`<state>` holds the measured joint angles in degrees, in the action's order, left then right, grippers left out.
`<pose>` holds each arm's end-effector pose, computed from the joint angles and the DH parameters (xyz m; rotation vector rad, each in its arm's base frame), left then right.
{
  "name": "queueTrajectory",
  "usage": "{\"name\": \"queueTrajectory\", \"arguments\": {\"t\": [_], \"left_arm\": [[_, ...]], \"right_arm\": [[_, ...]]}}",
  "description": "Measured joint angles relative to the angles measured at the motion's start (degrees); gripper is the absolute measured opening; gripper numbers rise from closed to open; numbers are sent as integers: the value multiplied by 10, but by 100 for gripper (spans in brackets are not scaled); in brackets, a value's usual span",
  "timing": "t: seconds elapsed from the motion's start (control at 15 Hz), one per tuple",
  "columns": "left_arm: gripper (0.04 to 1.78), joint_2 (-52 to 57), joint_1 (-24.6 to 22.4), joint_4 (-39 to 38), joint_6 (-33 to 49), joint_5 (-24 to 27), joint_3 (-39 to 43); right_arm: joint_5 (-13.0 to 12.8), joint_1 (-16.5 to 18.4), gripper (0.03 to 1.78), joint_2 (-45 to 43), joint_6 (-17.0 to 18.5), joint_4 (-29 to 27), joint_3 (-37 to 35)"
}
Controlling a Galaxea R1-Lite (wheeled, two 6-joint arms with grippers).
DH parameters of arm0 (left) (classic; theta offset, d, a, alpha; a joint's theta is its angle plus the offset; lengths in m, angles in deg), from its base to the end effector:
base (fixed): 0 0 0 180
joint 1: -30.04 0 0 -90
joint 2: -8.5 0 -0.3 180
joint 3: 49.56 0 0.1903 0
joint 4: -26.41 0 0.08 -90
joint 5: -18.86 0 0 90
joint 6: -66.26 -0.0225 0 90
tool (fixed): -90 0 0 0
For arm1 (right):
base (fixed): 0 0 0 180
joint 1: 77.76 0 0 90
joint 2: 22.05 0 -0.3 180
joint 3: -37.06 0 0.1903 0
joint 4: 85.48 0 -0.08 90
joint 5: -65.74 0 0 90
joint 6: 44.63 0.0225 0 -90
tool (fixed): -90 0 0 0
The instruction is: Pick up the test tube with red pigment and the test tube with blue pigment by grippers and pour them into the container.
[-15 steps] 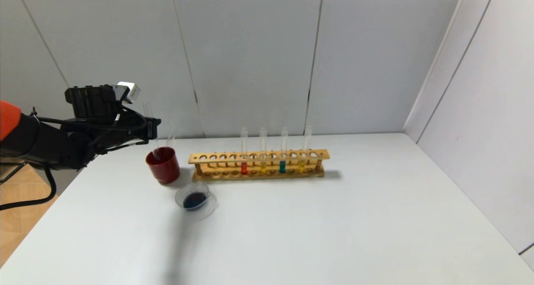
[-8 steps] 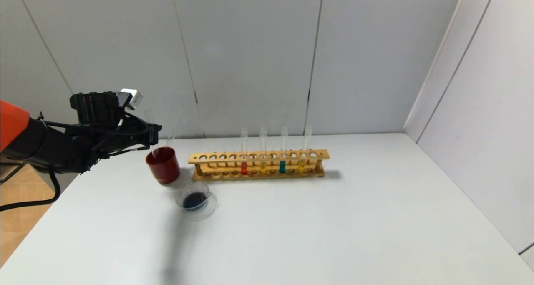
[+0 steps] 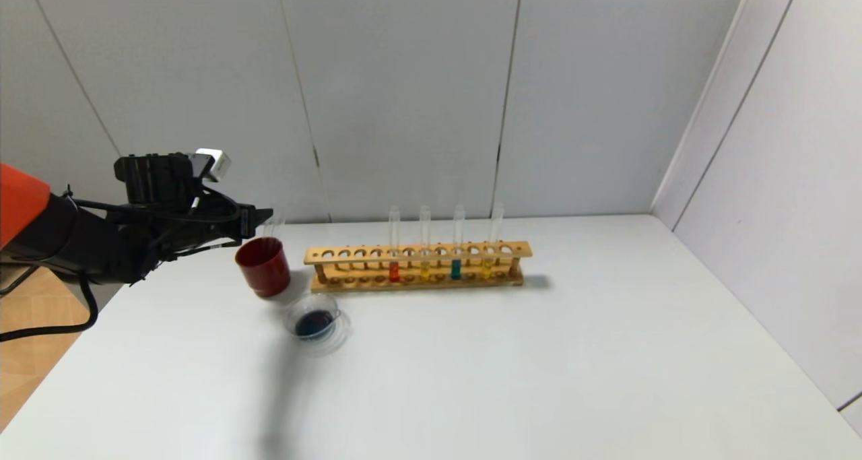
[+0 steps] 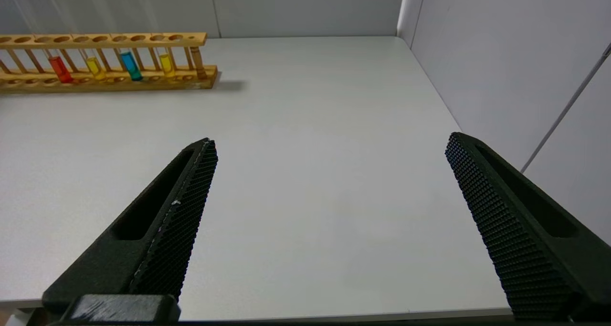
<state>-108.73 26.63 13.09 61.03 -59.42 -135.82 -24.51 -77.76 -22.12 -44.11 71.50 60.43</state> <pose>0.3972 0.0191 0.1379 0.0498 0.2988 -0.1577 -0.0229 -0.0001 0.0761 0.0091 -0.0074 -0.0043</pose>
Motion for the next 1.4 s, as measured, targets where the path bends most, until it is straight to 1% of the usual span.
{"name": "queueTrajectory", "arguments": {"t": [0.07, 0.2, 0.33, 0.4, 0.67, 0.93, 1.13, 1.4], "left_arm": [[134, 1, 0, -5, 0, 0, 2], [157, 5, 0, -14, 0, 0, 7], [171, 19, 0, -14, 0, 0, 8], [174, 32, 0, -14, 0, 0, 8], [175, 120, 0, -4, 7, -3, 9], [175, 259, -17, 40, 8, -10, 33], [175, 406, -24, 90, 9, -11, 88], [175, 640, -33, 165, 13, -14, 208]], "right_arm": [[0, 0, 175, 0, 0, 0, 0], [0, 0, 175, 0, 0, 0, 0], [0, 0, 175, 0, 0, 0, 0], [0, 0, 175, 0, 0, 0, 0], [0, 0, 175, 0, 0, 0, 0], [0, 0, 175, 0, 0, 0, 0], [0, 0, 175, 0, 0, 0, 0], [0, 0, 175, 0, 0, 0, 0]]}}
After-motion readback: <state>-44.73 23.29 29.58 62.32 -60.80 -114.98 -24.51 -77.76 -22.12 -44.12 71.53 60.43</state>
